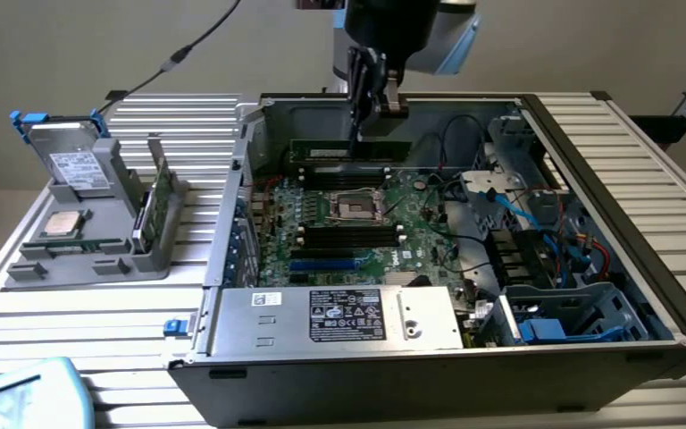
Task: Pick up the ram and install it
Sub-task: 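Pick up the ram and move it above insertion slot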
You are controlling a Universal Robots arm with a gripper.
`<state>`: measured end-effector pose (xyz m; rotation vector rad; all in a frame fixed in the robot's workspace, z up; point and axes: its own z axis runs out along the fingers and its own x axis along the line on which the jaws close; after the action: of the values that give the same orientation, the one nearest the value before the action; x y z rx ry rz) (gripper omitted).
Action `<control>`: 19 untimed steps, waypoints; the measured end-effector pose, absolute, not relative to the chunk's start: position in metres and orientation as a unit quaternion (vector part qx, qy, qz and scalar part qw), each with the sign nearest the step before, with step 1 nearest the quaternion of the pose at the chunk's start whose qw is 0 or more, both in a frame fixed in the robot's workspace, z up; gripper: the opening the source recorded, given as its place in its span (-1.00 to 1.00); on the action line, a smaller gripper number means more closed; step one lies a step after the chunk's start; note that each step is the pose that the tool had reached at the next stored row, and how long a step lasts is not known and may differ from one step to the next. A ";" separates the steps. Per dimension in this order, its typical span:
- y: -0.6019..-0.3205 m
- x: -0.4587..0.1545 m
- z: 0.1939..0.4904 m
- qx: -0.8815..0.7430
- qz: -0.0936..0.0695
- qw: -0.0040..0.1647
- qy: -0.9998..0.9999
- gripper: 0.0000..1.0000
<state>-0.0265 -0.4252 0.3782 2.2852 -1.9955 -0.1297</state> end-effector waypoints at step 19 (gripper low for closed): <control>-0.416 -0.022 0.368 0.733 -0.040 0.044 -0.678 -0.71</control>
<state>-0.0223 -0.4159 0.3679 2.2401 -2.0708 -0.1208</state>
